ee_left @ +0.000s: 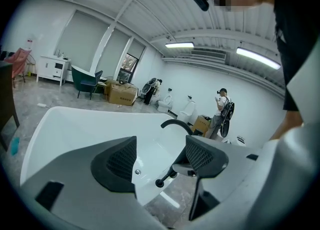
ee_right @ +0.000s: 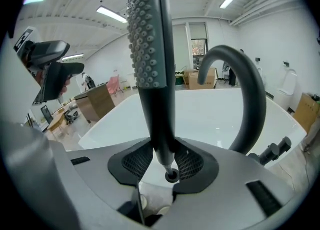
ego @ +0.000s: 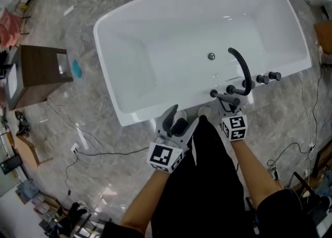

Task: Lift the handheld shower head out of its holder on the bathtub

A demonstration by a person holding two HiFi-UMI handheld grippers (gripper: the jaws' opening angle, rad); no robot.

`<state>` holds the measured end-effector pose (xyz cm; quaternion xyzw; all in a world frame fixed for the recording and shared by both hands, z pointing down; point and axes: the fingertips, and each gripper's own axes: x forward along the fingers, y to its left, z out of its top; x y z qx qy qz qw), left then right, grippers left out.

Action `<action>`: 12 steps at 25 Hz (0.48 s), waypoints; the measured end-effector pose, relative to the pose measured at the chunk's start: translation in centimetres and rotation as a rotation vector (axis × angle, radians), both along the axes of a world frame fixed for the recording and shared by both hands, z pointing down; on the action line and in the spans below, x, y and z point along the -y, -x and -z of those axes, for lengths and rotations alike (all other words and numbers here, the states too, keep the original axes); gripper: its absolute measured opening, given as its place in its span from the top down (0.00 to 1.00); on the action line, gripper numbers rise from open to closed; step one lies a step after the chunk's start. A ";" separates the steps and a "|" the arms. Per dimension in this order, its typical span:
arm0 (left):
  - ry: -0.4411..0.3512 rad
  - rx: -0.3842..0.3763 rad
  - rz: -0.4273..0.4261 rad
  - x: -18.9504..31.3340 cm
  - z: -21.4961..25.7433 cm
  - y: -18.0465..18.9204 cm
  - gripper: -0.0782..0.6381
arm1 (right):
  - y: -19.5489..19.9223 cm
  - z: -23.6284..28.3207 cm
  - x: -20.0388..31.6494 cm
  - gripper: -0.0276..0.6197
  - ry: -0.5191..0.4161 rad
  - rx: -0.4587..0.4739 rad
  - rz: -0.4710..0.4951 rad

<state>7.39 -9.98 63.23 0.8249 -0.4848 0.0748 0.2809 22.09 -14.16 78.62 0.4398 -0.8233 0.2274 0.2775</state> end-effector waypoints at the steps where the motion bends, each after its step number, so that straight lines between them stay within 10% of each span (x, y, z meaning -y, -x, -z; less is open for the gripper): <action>1: -0.001 -0.001 -0.004 -0.1 0.3 0.0 0.49 | 0.0 0.7 0.0 0.76 -0.006 0.003 -0.006; 12: -0.047 -0.007 -0.073 -0.1 4.7 -0.4 0.49 | -0.7 9.5 0.1 0.76 -0.067 0.027 -0.037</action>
